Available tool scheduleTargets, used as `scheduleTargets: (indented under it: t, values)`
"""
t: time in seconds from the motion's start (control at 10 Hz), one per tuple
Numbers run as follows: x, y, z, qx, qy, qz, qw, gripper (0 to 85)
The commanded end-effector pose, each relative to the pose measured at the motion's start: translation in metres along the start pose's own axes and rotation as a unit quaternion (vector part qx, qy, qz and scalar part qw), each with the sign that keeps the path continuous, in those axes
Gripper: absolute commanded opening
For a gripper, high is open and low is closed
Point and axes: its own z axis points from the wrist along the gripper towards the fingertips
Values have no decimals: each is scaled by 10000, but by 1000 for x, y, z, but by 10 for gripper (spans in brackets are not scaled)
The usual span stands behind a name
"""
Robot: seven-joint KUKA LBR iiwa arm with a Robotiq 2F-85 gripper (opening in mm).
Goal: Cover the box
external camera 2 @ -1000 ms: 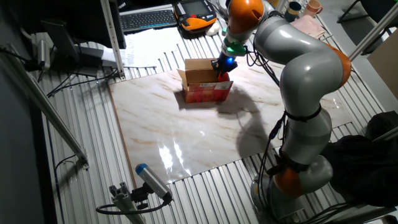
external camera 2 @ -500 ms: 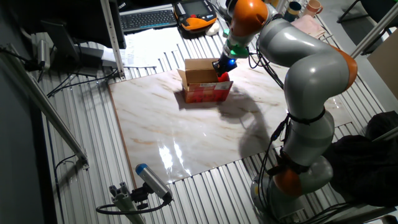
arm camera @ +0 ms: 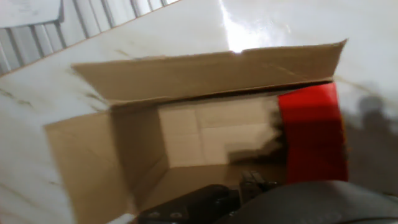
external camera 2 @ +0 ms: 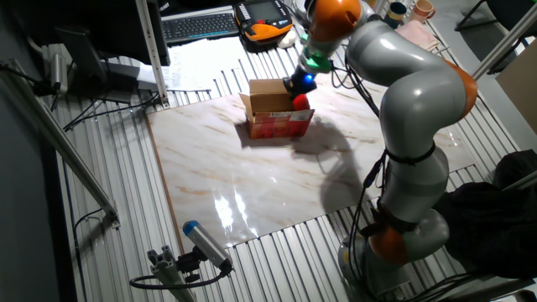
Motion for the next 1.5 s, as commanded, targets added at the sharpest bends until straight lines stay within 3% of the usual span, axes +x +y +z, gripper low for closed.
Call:
scheduleTargets:
  t: [0.0,0.3,0.4,0.7,0.8,0.9,1.1,1.4]
  values:
    - [15,41,7,14,-47,116,9999,0]
    - [32,66,20,18,-145,416,9990,0]
    - [36,71,22,108,-176,442,9988,0]
    - [35,66,21,138,-93,240,9996,0]
    - [34,65,20,91,78,124,9999,0]
    - [34,65,20,94,122,-76,9999,0]
    - [34,65,20,184,91,-470,9987,0]
    - [34,65,20,158,86,-672,9976,0]
